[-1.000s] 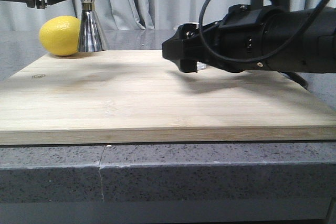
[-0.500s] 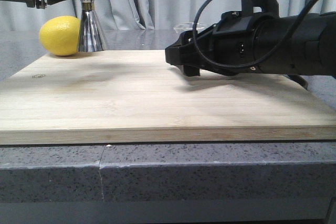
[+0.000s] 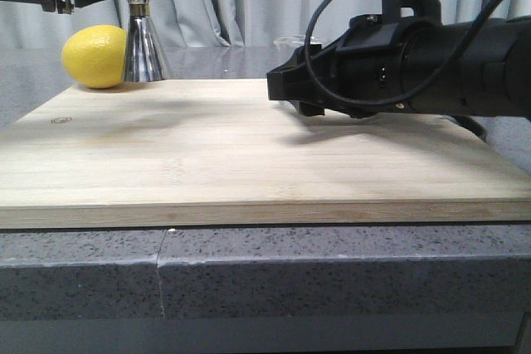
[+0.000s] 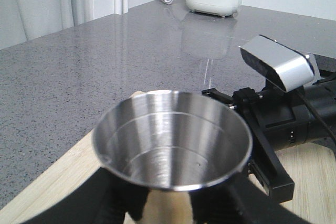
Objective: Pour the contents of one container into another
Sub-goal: 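Lift the beaker with the right gripper over the held jigger, then tilt the beaker with the right gripper, pouring liquid into the jigger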
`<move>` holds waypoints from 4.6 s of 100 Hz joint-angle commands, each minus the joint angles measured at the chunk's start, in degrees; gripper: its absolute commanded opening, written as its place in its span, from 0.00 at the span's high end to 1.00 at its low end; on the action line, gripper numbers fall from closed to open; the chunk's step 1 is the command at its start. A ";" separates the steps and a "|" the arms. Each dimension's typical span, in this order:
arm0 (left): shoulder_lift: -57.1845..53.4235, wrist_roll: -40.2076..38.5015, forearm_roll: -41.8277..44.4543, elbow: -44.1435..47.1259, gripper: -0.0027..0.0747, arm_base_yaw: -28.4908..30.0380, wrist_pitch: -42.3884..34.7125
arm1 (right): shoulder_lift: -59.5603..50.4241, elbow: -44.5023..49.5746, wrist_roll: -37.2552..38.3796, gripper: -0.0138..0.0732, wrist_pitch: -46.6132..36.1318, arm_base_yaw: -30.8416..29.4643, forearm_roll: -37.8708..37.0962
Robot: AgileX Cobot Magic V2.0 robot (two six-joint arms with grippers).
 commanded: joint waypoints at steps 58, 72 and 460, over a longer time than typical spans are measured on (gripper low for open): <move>-2.54 -0.49 -5.60 -1.81 0.66 -0.50 5.14 | -17.78 -22.69 -0.65 0.47 42.87 0.15 -8.04; -2.54 -0.49 -5.60 -1.81 0.66 -0.50 5.14 | -17.59 -29.02 -0.65 0.47 50.54 1.92 -10.77; -2.42 -0.49 -5.60 -1.81 0.66 -0.50 5.12 | -5.87 -57.93 -45.39 0.47 81.05 20.44 -30.06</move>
